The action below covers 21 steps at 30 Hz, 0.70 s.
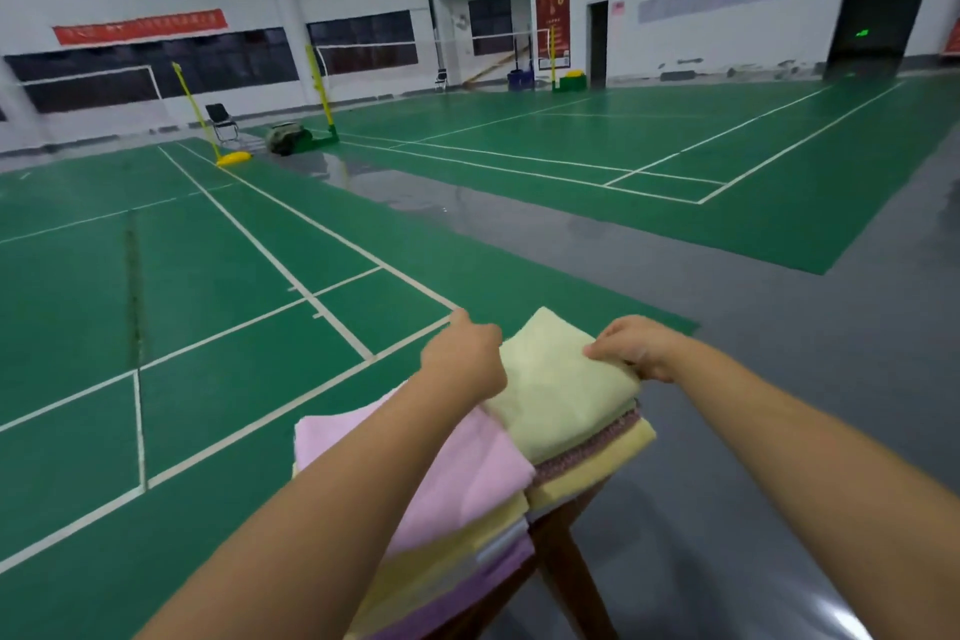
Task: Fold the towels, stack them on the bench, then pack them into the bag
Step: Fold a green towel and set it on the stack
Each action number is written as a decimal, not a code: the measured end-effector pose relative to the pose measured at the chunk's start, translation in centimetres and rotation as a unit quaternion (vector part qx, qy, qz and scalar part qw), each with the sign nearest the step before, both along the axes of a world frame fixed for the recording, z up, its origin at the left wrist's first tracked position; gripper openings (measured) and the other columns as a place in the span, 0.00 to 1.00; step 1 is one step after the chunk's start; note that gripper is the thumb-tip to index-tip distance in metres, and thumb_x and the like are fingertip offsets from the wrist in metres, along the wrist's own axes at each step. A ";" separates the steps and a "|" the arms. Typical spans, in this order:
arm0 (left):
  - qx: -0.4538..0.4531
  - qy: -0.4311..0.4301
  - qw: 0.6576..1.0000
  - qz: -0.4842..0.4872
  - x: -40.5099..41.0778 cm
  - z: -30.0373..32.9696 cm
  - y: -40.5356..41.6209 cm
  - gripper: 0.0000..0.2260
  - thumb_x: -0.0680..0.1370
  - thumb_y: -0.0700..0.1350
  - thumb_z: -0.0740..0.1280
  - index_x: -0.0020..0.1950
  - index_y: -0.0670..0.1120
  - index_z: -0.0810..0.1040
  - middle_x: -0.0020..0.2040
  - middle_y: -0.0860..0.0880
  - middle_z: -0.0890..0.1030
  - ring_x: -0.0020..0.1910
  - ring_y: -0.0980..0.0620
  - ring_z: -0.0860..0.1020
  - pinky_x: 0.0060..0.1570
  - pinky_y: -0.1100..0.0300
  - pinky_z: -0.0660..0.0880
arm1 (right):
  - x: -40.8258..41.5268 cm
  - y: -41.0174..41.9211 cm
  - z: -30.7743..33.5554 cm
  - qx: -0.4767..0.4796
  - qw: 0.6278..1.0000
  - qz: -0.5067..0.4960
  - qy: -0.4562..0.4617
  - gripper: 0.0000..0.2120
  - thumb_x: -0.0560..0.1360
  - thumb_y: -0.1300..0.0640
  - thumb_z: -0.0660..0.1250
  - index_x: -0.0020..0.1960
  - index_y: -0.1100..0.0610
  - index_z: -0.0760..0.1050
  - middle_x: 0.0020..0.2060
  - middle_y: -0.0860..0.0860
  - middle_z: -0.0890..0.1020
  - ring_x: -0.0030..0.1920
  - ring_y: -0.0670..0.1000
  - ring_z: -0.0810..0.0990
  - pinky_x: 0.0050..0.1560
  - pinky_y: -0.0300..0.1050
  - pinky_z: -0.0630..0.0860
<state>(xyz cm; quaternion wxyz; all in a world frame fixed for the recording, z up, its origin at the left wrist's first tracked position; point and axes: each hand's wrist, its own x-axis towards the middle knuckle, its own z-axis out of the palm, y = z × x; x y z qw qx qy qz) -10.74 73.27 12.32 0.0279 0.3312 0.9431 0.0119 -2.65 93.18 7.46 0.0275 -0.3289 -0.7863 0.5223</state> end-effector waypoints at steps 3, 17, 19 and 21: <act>-0.034 0.037 0.998 -0.047 0.2 0.6 -0.5 0.14 0.78 0.46 0.62 0.62 0.49 0.77 0.61 0.44 0.69 0.53 0.46 0.71 0.53 0.52 0.73 | 0.7 -1.3 0.7 0.171 0.984 -0.009 -0.040 0.11 0.73 0.54 0.70 0.51 0.58 0.74 0.46 0.53 0.76 0.44 0.53 0.76 0.40 0.42 0.70; 0.490 -0.274 0.751 0.347 3.3 -4.2 -21.0 0.35 0.76 0.66 0.61 0.74 0.44 0.62 0.71 0.44 0.67 0.68 0.43 0.68 0.63 0.47 0.67 | 5.4 -24.4 1.3 0.570 0.720 0.363 0.159 0.31 0.72 0.40 0.67 0.69 0.53 0.66 0.65 0.55 0.70 0.62 0.59 0.70 0.57 0.54 0.69; 0.483 -0.387 0.691 0.372 5.2 -5.0 -21.8 0.37 0.75 0.67 0.59 0.76 0.45 0.58 0.74 0.43 0.63 0.71 0.41 0.64 0.63 0.44 0.66 | 5.0 -26.6 -0.9 0.605 0.694 0.370 0.127 0.38 0.70 0.39 0.68 0.74 0.52 0.58 0.66 0.55 0.69 0.62 0.59 0.71 0.56 0.53 0.68; 0.476 -0.462 0.644 0.381 6.3 -5.9 -22.1 0.39 0.76 0.68 0.58 0.77 0.44 0.56 0.75 0.41 0.61 0.72 0.40 0.62 0.66 0.42 0.63 | 4.5 -27.5 -2.7 0.623 0.688 0.360 0.093 0.45 0.64 0.38 0.73 0.74 0.52 0.58 0.62 0.56 0.73 0.57 0.58 0.75 0.52 0.53 0.71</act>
